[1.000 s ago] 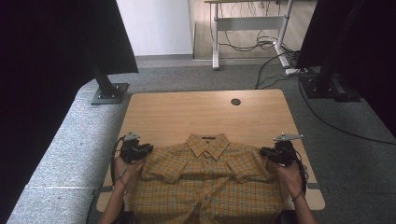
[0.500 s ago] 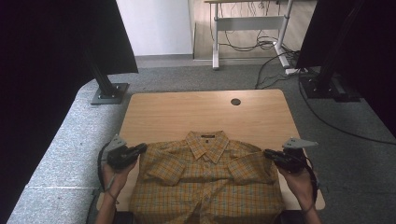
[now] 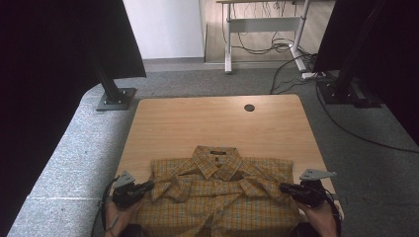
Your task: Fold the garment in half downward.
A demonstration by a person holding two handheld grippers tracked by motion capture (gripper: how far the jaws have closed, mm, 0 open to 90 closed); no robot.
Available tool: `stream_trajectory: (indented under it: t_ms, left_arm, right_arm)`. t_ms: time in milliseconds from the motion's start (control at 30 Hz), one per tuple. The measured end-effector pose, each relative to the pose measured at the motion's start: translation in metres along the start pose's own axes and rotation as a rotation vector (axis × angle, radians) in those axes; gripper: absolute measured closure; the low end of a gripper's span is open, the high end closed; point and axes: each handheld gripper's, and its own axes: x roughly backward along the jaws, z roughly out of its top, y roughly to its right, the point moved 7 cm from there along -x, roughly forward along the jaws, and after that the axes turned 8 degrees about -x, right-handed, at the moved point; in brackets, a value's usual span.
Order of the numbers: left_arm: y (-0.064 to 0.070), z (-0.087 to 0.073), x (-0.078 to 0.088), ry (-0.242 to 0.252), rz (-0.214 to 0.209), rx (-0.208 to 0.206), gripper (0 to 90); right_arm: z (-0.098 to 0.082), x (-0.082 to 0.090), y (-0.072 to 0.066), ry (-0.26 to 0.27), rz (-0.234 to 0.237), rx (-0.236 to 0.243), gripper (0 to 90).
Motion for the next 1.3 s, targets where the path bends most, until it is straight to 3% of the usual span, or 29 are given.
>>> stream_trajectory:
  t_ms: [100,200,333,500,633,867,1067,1167,1300]
  left_arm:
    - [0.001,-0.003,-0.008,-0.038,0.013,-0.015,84.9]
    - [-0.001,-0.001,-0.014,-0.054,0.028,-0.033,84.7]
    - [-0.006,0.005,-0.023,-0.062,0.045,-0.052,84.3]
    - [-0.020,0.019,-0.039,-0.087,0.091,-0.082,84.0]
    - [-0.038,0.033,-0.055,-0.105,0.138,-0.093,84.0]
    - [-0.066,0.053,-0.080,-0.120,0.173,-0.057,83.9]
    - [-0.084,0.061,-0.092,-0.107,0.181,-0.003,83.6]
    - [-0.084,0.061,-0.092,-0.088,0.171,0.014,84.2]
    - [-0.084,0.063,-0.082,-0.035,0.163,0.034,84.6]
  right_arm:
    - [-0.008,-0.013,0.002,-0.032,-0.009,-0.004,83.5]
    - [-0.009,-0.022,0.004,-0.031,-0.016,-0.005,83.6]
    - [-0.003,-0.030,0.013,-0.048,-0.088,0.023,83.6]
    - [0.011,-0.045,0.031,-0.052,-0.138,0.026,83.4]
    - [0.025,-0.055,0.047,-0.049,-0.144,0.008,83.4]
    - [0.055,-0.077,0.073,-0.029,-0.185,-0.004,83.2]
    - [0.083,-0.098,0.093,-0.019,-0.224,-0.016,82.8]
    - [0.090,-0.102,0.096,-0.017,-0.244,-0.022,83.0]
    - [0.094,-0.095,0.090,0.009,-0.280,0.013,83.6]
